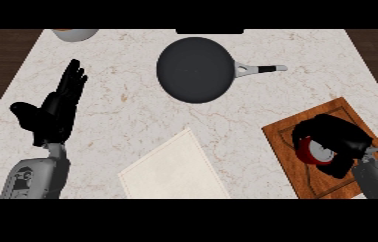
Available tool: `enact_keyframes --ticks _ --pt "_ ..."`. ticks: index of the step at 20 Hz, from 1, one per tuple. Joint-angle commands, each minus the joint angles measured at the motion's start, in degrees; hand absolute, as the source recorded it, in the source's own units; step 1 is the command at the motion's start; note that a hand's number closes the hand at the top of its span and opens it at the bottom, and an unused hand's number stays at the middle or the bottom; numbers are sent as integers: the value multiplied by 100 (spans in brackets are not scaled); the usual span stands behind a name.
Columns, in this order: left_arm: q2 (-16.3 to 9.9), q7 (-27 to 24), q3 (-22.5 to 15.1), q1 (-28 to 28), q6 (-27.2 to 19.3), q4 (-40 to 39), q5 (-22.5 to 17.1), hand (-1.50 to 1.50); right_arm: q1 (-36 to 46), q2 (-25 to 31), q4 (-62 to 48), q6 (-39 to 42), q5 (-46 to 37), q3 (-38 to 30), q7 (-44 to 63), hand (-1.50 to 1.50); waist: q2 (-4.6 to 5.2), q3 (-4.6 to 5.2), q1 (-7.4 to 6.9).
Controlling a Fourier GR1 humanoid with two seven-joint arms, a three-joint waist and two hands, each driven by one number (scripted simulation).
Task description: Pick the can from the cutting board and place it in the pan
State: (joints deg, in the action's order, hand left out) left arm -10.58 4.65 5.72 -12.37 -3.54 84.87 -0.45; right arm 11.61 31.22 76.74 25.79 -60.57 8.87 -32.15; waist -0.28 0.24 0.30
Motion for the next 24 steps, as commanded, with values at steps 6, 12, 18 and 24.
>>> enact_keyframes --ticks 6,12,18,24 --pt "-16 68 -56 -112 79 -98 1 0 311 -3056 951 -348 -574 1349 3157 150 -53 -4 -247" --pt "78 46 -148 -193 58 -145 41 0 740 -3106 1956 -1527 -15 2307 5128 150 -49 -21 -276" --pt "14 133 -125 -434 110 -172 17 0 1715 -3118 1939 -2740 94 3353 7461 150 14 -15 -408" --pt "173 -44 -280 -476 57 -281 135 0 2994 -3121 1304 -4206 1427 2849 8412 150 103 -21 -503"
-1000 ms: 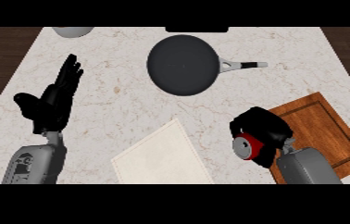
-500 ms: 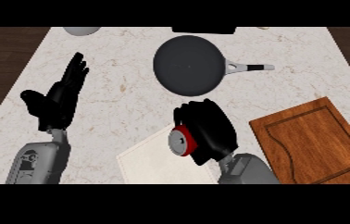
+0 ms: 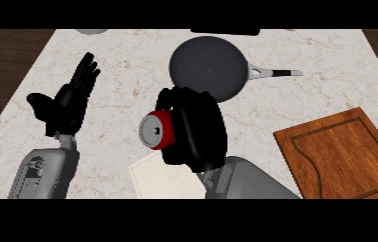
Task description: Pick the can from the cutting board and place it in the pan
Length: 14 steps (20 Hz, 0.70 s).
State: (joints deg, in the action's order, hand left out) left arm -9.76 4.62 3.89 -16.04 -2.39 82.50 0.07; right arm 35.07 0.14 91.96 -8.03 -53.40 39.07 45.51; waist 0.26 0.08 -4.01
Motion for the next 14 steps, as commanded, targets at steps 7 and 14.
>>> enact_keyframes --ticks 7,14 --pt "33 -25 39 169 -12 95 -21 0 2000 -14 -2668 -1641 1125 -1104 -158 150 32 -4 168" --pt "-70 -59 155 -30 29 -27 -44 0 2367 323 -4825 -2308 963 -1738 -1710 150 74 -5 159"
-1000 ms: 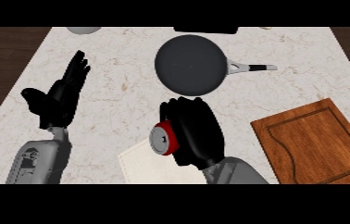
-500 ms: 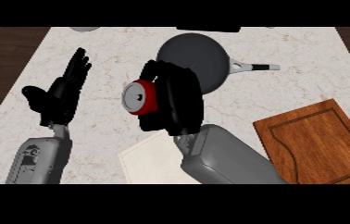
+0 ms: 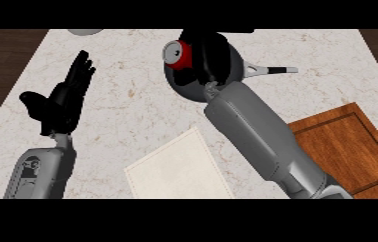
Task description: Pick the can from the cutting board and place it in the pan
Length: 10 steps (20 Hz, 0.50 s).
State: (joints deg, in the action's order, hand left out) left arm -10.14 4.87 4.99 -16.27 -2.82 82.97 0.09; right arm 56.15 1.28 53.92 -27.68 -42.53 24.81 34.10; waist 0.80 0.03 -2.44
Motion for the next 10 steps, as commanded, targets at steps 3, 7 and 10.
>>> enact_keyframes --ticks 3,7,10 --pt "-26 89 -3 73 63 100 -37 0 368 436 -1857 -609 -40 -580 -1190 150 50 -6 -95" --pt "317 -320 -307 211 -109 82 201 0 541 420 -2701 -951 271 -1032 -1931 150 89 -8 -163" --pt "146 0 -122 -111 -13 141 14 0 626 465 -3183 -1105 450 -1315 -2382 150 113 -12 -217"
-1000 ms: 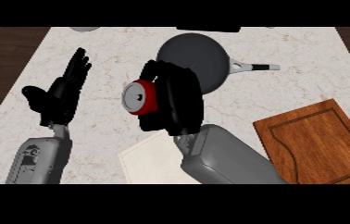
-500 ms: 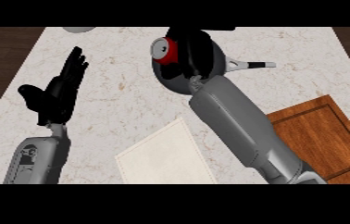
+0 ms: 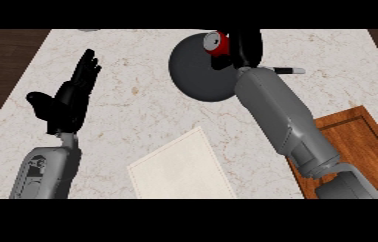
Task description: Pick the can from the cutting board and place it in the pan
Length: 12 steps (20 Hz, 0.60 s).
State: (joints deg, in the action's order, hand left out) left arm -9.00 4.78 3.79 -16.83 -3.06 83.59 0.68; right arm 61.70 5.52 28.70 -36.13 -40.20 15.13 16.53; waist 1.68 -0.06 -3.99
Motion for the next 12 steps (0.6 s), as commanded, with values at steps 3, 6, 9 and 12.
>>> enact_keyframes --ticks 3,6,9,12 --pt "1 78 35 -244 39 -135 -59 0 218 49 -1024 -293 266 -477 -849 150 90 -4 -140" --pt "150 127 -163 -306 -124 -87 142 0 87 -125 -1174 83 776 -874 -1064 -150 105 -12 -133" --pt "90 -96 -123 -11 67 -7 15 0 228 -102 -1228 1235 1383 -1304 -1240 -150 114 -13 -249" --pt "106 -90 -109 -139 23 -17 24 0 148 16 -1350 1563 1630 -1550 -1820 -150 120 -15 -212"
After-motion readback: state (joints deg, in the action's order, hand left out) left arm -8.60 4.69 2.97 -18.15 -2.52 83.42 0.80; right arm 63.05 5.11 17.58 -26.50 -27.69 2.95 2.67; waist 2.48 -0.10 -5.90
